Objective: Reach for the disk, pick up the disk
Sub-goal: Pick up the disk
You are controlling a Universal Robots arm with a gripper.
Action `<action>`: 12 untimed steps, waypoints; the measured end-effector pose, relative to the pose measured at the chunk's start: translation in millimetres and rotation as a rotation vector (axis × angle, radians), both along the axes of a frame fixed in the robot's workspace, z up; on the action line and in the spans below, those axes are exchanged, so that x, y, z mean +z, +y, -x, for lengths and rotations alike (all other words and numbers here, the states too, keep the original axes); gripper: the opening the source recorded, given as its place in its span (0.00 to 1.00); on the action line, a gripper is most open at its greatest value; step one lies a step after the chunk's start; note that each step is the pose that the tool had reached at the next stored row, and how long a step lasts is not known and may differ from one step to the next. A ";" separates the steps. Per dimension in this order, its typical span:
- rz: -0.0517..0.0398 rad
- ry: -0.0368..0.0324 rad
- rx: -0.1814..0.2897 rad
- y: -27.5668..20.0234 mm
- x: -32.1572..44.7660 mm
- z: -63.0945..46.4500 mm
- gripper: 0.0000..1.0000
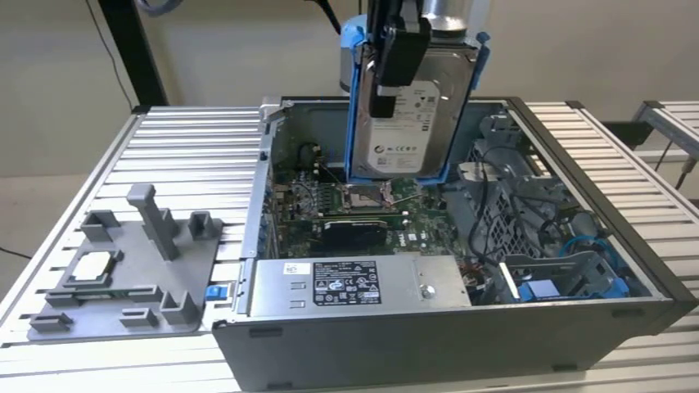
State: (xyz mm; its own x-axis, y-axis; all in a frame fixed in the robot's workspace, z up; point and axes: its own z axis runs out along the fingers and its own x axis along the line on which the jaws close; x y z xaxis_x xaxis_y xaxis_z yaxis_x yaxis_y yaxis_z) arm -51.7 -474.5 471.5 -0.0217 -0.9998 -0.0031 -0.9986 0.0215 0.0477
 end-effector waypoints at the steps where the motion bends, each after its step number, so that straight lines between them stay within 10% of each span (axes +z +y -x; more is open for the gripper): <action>1: -0.0001 0.0000 0.000 -1.5 -0.2 -2.3 0.00; 12: -0.0002 0.0014 0.000 -19.5 -1.3 -29.6 0.00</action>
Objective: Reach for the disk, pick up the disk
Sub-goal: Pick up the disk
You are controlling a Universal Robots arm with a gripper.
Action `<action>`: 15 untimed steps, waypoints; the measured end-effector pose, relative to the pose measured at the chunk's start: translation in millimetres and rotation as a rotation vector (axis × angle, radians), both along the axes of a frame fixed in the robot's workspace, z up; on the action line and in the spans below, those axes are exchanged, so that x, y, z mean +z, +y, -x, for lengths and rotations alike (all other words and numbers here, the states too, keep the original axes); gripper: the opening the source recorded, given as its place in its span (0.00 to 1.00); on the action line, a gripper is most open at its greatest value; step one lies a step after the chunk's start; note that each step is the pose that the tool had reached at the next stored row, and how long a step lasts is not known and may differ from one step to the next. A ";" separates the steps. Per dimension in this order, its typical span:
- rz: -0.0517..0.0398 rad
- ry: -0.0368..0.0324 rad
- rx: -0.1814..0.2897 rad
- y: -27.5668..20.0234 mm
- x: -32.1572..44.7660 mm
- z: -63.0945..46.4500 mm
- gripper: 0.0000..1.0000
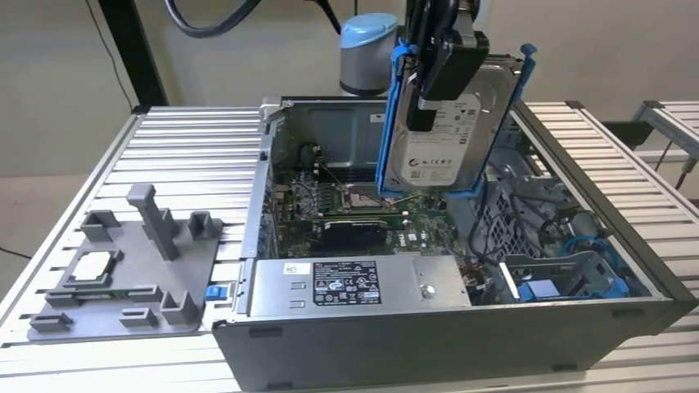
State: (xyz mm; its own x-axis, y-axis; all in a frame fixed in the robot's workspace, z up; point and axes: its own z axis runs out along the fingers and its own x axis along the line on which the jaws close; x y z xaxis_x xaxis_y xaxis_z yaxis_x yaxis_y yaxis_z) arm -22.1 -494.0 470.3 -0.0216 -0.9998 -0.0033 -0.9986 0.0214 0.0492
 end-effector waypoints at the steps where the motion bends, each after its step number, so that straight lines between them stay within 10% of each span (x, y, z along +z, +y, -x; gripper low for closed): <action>1: 0.0000 0.0003 0.000 -1.6 -0.1 -2.6 0.00; 15: -0.0013 0.0043 0.000 -20.0 -0.8 -44.9 0.00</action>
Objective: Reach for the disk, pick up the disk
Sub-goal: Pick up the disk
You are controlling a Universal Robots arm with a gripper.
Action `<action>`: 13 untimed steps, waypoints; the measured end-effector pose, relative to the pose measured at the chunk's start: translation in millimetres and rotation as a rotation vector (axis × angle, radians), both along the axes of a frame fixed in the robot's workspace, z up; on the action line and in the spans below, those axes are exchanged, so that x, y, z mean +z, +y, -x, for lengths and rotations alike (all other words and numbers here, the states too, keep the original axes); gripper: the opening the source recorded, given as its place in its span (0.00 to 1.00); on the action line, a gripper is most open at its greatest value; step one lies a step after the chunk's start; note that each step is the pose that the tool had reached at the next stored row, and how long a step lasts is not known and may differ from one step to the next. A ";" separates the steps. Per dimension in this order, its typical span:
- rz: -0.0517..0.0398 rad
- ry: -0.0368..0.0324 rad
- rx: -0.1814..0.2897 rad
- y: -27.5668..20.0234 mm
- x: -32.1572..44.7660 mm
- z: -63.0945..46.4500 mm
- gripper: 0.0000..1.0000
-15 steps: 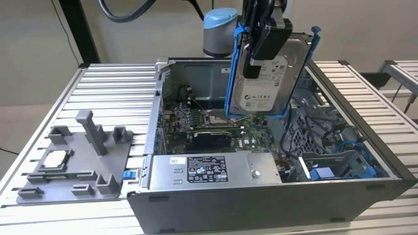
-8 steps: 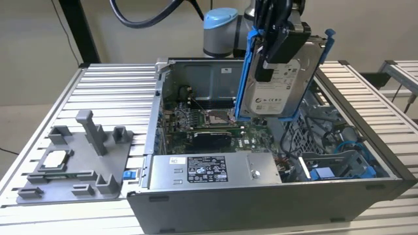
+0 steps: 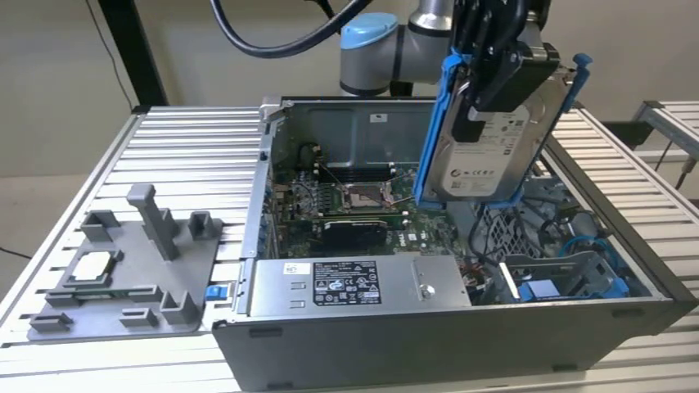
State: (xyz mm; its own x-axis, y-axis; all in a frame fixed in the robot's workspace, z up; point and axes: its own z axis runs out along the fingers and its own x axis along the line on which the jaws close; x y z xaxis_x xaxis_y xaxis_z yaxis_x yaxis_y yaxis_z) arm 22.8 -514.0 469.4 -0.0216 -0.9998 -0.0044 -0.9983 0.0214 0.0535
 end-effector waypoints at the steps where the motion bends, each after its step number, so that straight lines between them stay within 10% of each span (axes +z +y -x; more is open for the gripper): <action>1: -0.0001 0.0004 0.000 -1.1 0.0 -3.0 0.00; 8: -0.0008 0.0027 0.000 -9.7 -0.4 -25.0 0.00; 13: -0.0008 0.0046 -0.002 -26.0 -0.8 -27.4 0.00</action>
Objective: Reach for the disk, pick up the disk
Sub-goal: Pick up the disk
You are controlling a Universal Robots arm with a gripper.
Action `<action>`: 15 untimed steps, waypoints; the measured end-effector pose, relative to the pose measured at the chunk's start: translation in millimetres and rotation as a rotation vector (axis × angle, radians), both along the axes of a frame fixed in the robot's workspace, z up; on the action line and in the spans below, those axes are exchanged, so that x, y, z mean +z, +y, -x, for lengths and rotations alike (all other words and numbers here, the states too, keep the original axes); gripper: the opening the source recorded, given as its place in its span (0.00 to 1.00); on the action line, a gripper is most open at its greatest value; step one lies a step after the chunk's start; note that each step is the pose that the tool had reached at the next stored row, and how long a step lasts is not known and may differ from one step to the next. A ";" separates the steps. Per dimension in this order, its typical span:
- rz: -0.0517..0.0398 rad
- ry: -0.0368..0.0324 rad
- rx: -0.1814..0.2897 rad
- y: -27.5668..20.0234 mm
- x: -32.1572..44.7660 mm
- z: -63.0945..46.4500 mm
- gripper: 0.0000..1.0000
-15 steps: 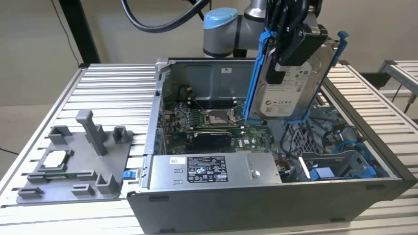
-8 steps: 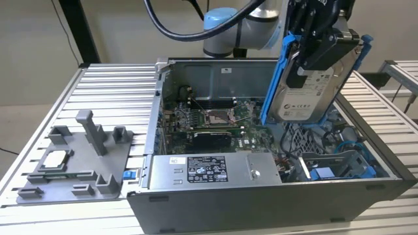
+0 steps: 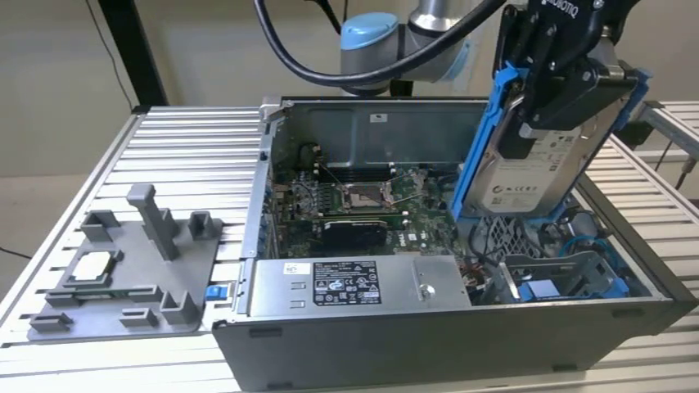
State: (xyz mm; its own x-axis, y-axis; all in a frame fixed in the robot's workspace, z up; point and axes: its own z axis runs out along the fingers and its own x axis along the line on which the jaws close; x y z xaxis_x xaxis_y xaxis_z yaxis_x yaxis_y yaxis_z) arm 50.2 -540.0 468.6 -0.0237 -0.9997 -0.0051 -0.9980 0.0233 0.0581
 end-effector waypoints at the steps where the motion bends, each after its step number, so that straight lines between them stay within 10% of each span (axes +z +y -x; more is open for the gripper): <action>1: 0.0001 0.0003 -0.001 -3.7 -0.1 0.0 0.00; 15: -0.0001 0.0054 -0.001 -35.5 -2.3 -20.4 0.00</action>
State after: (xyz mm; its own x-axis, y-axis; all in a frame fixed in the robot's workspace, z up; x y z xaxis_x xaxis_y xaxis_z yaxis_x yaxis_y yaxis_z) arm 70.7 -575.5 466.4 -0.0244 -0.9997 -0.0051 -0.9977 0.0240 0.0635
